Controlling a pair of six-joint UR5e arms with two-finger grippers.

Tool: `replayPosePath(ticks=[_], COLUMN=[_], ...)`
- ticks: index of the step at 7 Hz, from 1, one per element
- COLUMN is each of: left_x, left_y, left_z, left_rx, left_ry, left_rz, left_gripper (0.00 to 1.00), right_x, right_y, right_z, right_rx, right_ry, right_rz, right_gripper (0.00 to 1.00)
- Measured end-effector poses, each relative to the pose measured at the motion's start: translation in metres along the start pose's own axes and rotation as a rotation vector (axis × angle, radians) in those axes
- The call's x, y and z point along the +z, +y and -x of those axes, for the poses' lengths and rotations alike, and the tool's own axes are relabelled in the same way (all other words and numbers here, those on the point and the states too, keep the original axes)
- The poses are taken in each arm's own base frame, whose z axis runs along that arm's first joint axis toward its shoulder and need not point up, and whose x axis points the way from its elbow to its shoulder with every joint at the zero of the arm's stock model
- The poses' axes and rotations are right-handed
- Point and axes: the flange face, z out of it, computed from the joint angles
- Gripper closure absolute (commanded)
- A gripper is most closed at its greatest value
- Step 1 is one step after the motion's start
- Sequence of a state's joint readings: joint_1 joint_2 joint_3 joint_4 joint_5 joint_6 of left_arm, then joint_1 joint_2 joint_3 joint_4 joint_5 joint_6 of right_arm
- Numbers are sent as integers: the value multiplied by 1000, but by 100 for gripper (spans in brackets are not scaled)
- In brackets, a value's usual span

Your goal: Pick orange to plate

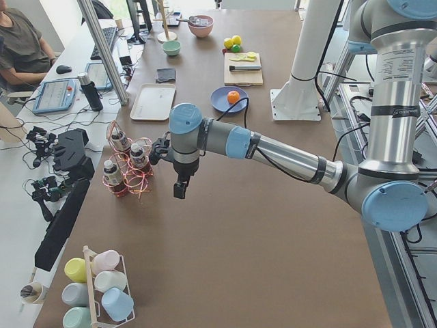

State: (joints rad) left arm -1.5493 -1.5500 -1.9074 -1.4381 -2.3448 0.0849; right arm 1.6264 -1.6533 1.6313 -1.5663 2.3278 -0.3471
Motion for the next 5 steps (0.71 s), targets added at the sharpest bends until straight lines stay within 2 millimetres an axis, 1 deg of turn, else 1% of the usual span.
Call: replayPosePath(ticks=[1,2,5], left_x=[-2,-3,-7], left_y=[11,14,16], left_z=[10,13,11], left_rx=[-2,-2,22], left_ry=[24,36,38], left_rz=[1,-3,-31], left_gripper=[2,2,2], right_x=[-2,-5,-13], right_y=[19,25,21], right_z=[-26,-35,-35], right_rx=[-8,-12,-21], right_ry=[-2,-1,5], right_rz=[-3,-9,-22], right_gripper=[0,0,0])
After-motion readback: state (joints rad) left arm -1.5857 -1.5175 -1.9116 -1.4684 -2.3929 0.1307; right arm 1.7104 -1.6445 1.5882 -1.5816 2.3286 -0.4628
